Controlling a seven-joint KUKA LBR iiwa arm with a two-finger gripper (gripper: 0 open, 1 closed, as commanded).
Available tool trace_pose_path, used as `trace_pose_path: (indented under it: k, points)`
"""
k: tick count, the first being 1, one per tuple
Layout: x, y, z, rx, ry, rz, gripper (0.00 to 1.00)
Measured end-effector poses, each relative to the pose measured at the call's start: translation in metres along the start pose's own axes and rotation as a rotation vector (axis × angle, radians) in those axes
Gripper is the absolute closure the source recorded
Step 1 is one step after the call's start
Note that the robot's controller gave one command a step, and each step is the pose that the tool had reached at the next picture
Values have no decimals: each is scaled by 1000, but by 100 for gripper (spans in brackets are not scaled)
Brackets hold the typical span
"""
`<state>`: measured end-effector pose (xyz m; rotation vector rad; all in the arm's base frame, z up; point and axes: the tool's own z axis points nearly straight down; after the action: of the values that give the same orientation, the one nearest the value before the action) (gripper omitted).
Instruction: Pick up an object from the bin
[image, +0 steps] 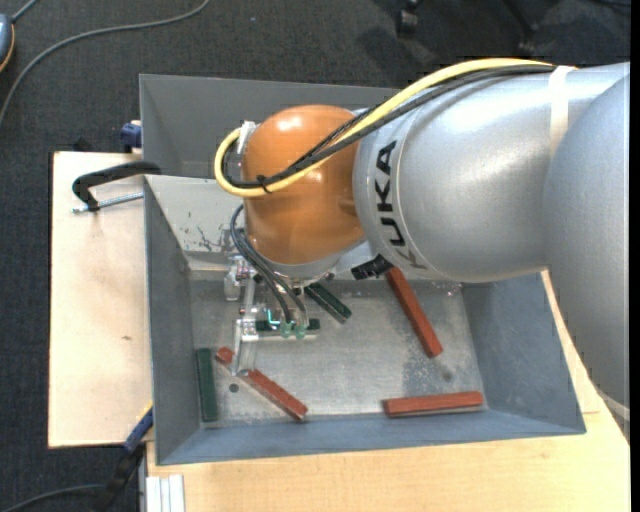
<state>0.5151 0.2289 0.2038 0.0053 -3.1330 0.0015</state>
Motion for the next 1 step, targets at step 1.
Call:
trace_pose_path:
  k: [1]
  points:
    - [-5,-78,135,-1,-5,-41,0]
